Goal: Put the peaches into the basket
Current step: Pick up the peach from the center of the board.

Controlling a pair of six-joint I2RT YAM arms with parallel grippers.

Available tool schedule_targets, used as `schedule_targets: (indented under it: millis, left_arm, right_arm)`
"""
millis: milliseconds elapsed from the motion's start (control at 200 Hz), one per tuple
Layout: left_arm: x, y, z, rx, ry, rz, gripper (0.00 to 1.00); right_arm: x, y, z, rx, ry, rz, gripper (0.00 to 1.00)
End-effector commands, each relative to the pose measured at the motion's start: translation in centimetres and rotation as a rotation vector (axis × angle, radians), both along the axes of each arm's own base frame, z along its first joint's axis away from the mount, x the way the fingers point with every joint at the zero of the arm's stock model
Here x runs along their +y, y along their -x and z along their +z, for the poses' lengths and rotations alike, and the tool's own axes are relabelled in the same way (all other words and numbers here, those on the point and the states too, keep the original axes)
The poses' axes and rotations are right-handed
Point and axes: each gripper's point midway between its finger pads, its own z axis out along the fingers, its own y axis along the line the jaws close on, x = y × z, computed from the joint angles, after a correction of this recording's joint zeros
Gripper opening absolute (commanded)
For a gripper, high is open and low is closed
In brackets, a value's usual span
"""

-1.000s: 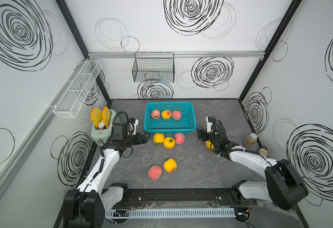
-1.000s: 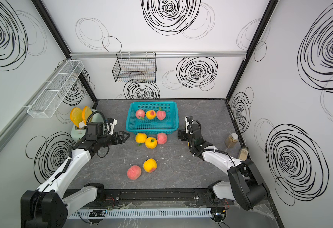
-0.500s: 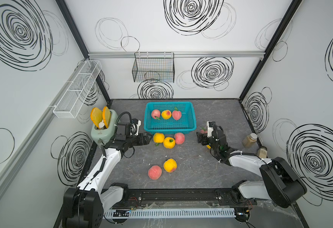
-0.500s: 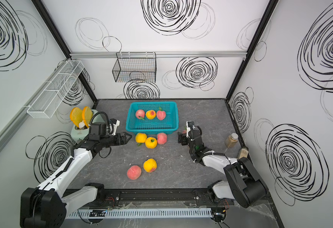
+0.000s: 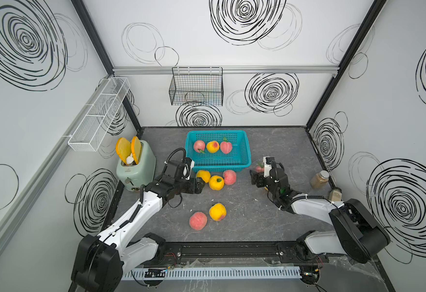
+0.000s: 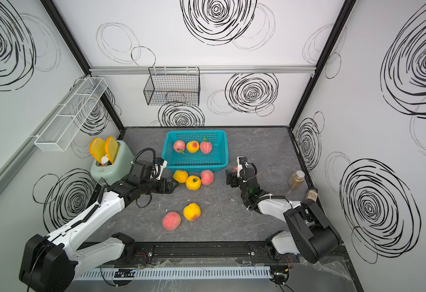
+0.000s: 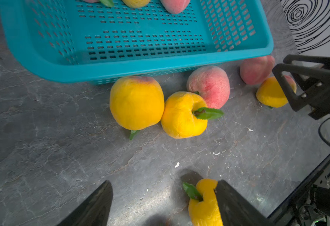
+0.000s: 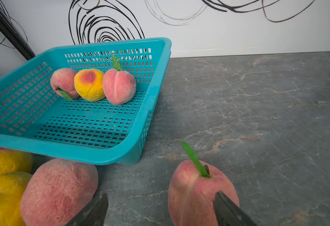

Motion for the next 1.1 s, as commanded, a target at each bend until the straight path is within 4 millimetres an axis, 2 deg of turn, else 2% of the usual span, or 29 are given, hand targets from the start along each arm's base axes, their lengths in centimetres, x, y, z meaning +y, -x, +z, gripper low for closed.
schedule_targets:
  millis: [0,220,460,680,1096]
  left_arm:
    - [-0.2,0.1,-0.2,0.007,0.006,0.033,0.86]
    - [-1.2,1.8,-0.2,0.067,-0.036,0.000,0.86]
    - [-2.5,5.2,-1.9,0.198,-0.110,-0.041,0.86]
    - [-1.8,7.0,-2.4,0.275,-0.218,-0.012,0.86]
    - [-1.8,10.5,-4.3,0.374,-0.303,-0.036,0.86]
  right_arm:
    - [0.2,0.0,0.8,-0.024,-0.030,-0.010,0.88]
    - [0.4,0.0,0.9,-0.021,-0.042,-0.002,0.88]
    - [0.4,0.2,1.3,-0.027,-0.050,-0.003,0.88]
    - [0.2,0.1,1.3,-0.024,-0.044,-0.015,0.88]
    - [0.2,0.1,1.4,-0.024,-0.047,-0.016,0.88]
